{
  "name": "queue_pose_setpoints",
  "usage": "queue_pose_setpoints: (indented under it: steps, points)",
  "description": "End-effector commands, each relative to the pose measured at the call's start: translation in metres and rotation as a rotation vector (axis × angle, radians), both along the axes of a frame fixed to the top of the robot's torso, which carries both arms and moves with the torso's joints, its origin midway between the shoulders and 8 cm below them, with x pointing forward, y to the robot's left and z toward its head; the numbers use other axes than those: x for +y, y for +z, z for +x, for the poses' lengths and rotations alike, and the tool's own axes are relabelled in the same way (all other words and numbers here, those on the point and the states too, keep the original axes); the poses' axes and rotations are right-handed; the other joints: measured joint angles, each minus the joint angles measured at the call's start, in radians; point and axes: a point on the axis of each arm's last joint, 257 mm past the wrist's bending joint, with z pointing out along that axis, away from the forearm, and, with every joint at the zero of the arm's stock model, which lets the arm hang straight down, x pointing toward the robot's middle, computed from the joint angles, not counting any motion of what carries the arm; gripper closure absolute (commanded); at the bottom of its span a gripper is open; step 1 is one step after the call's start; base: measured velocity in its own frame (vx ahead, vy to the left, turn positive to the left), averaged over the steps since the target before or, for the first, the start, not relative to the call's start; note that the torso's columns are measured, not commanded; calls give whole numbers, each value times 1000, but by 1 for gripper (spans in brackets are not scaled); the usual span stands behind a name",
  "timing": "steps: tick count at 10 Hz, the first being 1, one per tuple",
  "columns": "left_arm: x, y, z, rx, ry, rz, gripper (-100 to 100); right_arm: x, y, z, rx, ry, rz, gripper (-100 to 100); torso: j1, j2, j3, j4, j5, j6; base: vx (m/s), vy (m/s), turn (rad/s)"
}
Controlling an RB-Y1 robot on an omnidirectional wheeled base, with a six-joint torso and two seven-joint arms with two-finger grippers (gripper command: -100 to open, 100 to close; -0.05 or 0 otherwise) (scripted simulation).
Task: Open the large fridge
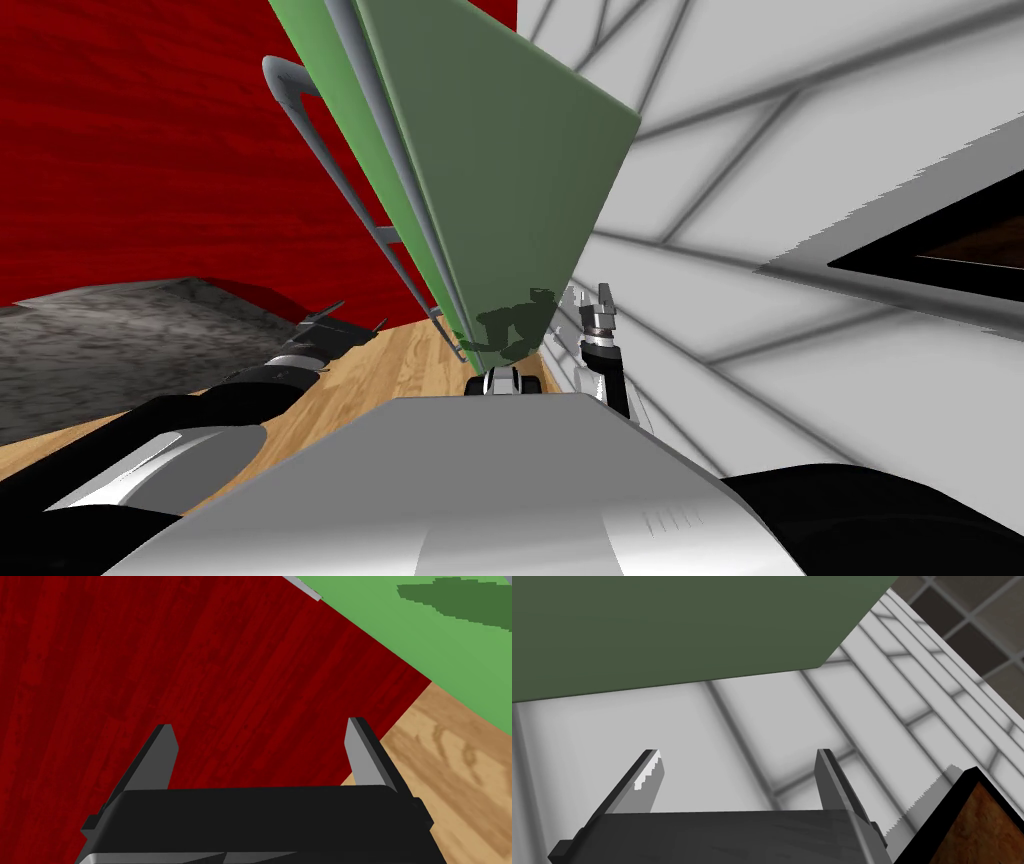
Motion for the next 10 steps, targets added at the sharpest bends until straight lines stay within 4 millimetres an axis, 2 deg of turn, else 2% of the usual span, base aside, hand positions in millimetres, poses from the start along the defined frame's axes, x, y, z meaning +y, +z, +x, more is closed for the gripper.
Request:
queue_pose_setpoints:
  steps: [1,3,6,10]
  points:
    - [-8,5,-1,13,-26,-14,-100,0,0,0,0,0,0,0,1,-1,-1,0,0,0,32,-83,132]
    - [-8,5,-1,13,-26,-14,-100,0,0,0,0,0,0,0,6,0,0,0,2,0,-12,-11,-48]
    - [-23,16,-1,15,-66,-20,-100,0,0,0,0,0,0,0,-3,-2,-1,-1,-1,0,16,-58,55]
    - [-23,16,-1,15,-66,-20,-100,0,0,0,0,0,0,0,3,0,0,0,1,0,7,-33,17]
